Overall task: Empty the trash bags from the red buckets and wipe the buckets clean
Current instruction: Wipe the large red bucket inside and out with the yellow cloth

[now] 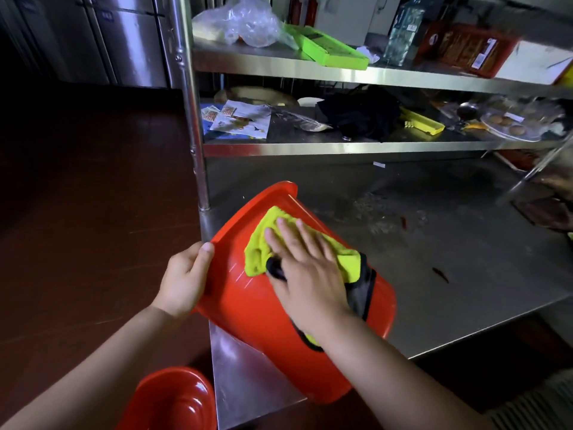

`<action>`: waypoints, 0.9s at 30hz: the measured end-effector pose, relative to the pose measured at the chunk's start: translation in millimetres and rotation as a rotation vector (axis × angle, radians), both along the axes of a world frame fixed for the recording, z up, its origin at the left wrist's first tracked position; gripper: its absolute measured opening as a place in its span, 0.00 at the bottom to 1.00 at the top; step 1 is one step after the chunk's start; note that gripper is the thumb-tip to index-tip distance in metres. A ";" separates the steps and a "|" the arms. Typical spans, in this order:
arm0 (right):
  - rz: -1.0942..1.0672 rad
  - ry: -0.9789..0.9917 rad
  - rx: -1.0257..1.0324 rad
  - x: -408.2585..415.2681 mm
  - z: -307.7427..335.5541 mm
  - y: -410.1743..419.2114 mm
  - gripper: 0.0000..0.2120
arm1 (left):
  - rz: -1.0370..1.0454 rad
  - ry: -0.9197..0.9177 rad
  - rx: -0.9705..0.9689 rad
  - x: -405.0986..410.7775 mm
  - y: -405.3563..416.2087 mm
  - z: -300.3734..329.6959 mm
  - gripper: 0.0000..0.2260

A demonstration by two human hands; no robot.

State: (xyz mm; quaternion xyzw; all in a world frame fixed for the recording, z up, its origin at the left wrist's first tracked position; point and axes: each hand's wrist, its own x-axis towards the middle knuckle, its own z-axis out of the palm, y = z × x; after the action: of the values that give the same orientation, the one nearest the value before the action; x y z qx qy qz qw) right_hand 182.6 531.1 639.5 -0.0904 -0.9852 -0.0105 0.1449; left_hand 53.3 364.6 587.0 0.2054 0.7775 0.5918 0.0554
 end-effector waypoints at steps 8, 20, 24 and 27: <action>-0.345 -0.119 -0.779 -28.2 8.3 88.2 0.22 | 0.090 0.095 0.102 11.7 -16.7 -27.9 0.32; -0.023 -0.002 0.051 21.3 -10.8 0.9 0.36 | 0.131 0.122 0.055 12.0 -7.1 -16.6 0.20; 0.161 -0.079 0.245 54.2 -41.1 -24.5 0.34 | 0.136 0.097 0.000 6.7 0.3 -11.7 0.20; 0.202 -0.086 0.328 63.6 -43.9 -14.5 0.31 | 0.120 0.064 -0.034 5.9 7.8 -5.7 0.20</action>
State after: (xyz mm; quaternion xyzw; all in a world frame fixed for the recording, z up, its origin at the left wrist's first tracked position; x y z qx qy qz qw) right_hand 246.3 516.6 595.6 0.0342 -0.9796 -0.1602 0.1160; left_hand 59.2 372.5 581.3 0.1763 0.7996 0.5741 -0.0017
